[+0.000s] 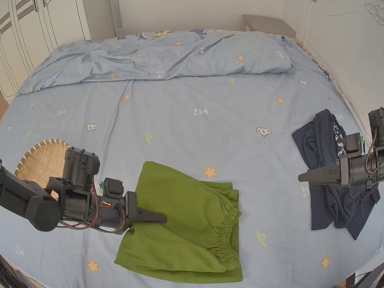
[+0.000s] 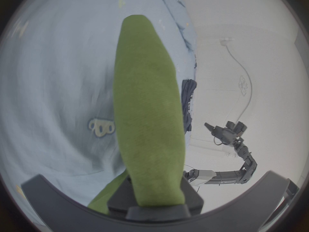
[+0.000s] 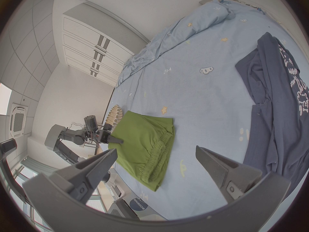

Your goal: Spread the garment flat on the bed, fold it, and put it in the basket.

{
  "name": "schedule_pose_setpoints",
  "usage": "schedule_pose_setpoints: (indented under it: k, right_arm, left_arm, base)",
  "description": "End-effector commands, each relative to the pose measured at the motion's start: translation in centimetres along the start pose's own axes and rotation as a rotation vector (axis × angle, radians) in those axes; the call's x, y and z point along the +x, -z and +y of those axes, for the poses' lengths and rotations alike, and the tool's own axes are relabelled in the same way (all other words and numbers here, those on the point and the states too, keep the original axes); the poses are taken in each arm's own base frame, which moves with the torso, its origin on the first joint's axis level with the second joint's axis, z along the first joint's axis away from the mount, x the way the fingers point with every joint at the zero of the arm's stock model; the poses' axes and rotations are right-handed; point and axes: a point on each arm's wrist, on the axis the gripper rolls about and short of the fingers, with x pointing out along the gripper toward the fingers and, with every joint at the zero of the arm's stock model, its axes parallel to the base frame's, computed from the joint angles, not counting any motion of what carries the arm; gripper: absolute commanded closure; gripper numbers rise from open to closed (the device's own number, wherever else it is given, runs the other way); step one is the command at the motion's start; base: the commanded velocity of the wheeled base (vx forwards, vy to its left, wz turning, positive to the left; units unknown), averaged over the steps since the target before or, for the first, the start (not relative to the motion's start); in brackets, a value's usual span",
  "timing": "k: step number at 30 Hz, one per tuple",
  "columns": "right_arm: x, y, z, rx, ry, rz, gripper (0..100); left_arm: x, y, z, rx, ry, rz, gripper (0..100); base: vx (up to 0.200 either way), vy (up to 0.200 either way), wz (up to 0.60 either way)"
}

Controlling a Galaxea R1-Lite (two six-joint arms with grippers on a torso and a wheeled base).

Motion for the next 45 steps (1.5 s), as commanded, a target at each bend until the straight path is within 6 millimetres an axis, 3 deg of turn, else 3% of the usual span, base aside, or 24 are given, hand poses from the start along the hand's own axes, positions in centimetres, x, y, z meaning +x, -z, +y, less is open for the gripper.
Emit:
schedule_pose_setpoints:
  k: [1,15,36,41,45]
  right_arm:
    - [0.1,0.1,0.0,0.002,-0.001,0.006,0]
    - [0.4,0.0,-0.2,0.006,-0.001,0.014,0]
    - [0.4,0.0,-0.2,0.005,-0.001,0.014,0]
    - [0.4,0.0,-0.2,0.005,-0.001,0.014,0]
    - [0.3,0.0,-0.1,0.005,-0.001,0.013,0]
  left_arm:
    - [-2.4,-1.5,-2.1,0.068,0.055,-0.080,100]
    - [-3.7,-2.0,-3.5,0.068,0.040,-0.077,100]
    - [-2.5,-0.6,-3.6,0.076,0.040,-0.007,100]
    - [-2.3,0.2,-3.4,0.124,0.037,0.017,100]
    - [-2.6,1.2,-4.6,0.174,0.063,0.032,100]
  base:
    - [0.000,0.000,0.00]
    - [0.000,0.171,0.00]
    - [0.000,0.200,0.00]
    - [0.000,0.000,0.00]
    - [0.000,0.000,0.00]
